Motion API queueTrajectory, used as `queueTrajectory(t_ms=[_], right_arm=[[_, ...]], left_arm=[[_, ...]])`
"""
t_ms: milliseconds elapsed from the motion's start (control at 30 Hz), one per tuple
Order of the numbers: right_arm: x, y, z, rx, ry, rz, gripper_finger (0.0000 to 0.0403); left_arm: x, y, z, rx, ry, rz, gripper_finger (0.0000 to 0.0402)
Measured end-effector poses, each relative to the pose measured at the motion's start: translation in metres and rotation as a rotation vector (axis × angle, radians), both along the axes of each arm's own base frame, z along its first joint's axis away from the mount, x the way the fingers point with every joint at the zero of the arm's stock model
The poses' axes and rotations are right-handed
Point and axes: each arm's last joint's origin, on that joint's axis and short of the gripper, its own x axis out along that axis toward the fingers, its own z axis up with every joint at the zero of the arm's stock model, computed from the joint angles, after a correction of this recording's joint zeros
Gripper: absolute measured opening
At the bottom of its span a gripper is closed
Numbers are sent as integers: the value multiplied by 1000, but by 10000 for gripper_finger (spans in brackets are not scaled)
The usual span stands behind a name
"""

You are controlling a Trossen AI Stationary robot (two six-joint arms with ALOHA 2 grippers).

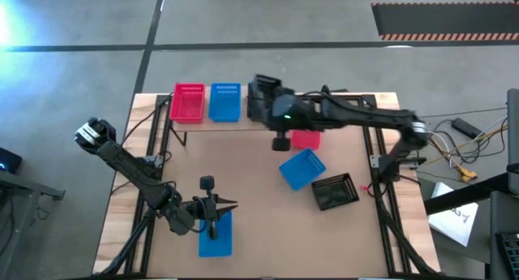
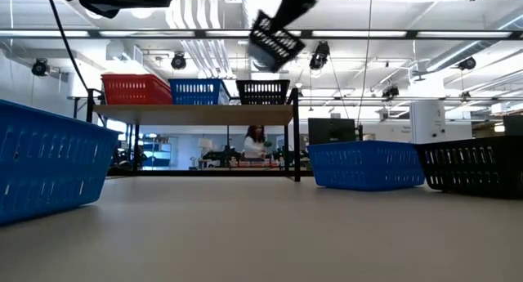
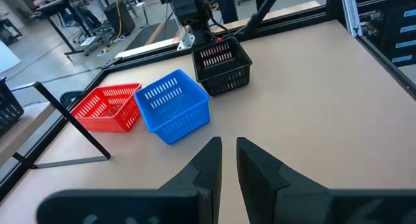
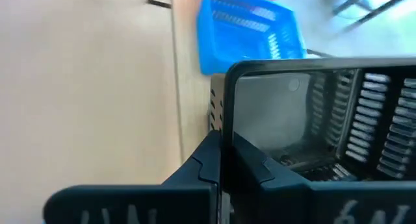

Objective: Stack baskets on shelf by color
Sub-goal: Stack the top right black bin on top of the black bin on the shelf

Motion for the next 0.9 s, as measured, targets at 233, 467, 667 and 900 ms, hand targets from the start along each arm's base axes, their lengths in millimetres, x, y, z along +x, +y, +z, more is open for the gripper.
queueTrajectory(t_ms=[233, 467, 667, 900], right_arm=[[35, -26, -10, 21, 168, -39, 9], [49, -50, -22, 53, 225, -107, 9], [51, -54, -25, 61, 234, -123, 20], [50, -55, -23, 54, 231, -130, 92]], left_arm=[[0, 0, 0, 0, 1, 0, 31], [0, 0, -1, 1, 3, -1, 31], [0, 0, -1, 1, 2, -1, 31], [0, 0, -1, -1, 0, -1, 31]])
